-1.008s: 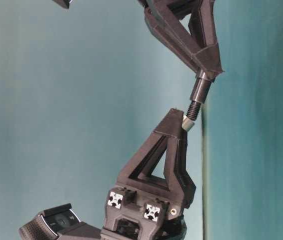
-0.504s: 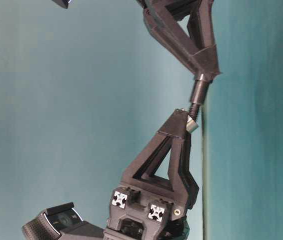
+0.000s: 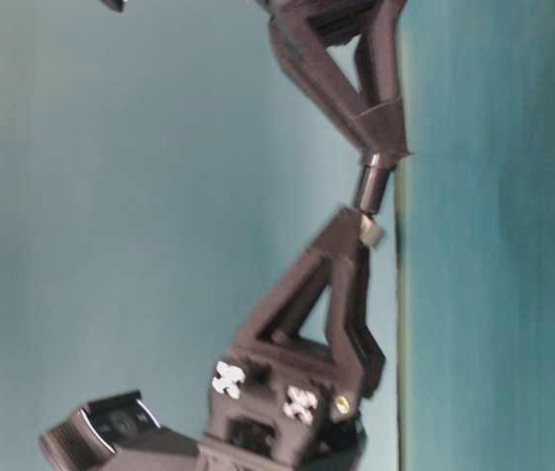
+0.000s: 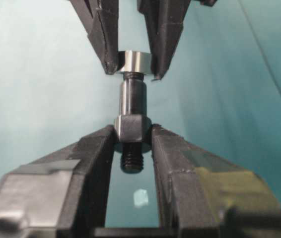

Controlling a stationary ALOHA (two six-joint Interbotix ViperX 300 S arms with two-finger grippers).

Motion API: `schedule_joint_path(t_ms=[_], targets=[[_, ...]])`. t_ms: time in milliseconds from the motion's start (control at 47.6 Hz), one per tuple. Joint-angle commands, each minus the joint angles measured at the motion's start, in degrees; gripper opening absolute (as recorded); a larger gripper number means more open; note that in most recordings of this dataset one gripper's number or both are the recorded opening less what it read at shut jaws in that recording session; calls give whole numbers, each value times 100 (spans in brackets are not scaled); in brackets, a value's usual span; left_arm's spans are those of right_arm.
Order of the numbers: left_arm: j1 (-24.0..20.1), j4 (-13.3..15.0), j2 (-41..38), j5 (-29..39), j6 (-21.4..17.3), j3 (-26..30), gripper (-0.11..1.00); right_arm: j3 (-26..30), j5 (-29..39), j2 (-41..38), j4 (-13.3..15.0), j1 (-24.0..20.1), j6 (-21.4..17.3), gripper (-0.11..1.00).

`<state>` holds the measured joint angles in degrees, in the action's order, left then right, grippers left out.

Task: Insert the washer onto the shaft with both hands.
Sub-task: 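Push the left gripper's washer onto the shaft toward the right gripper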

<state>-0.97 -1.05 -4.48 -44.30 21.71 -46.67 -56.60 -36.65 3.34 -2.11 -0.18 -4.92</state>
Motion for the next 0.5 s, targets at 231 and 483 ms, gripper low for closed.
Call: schedule_joint_path(t_ms=[231, 483], targets=[[9, 0, -88, -18, 0, 316, 35, 105, -62, 35, -9, -9, -44, 0], [9, 0, -114, 185, -9, 369, 35, 105, -53, 35, -18, 0, -44, 0]])
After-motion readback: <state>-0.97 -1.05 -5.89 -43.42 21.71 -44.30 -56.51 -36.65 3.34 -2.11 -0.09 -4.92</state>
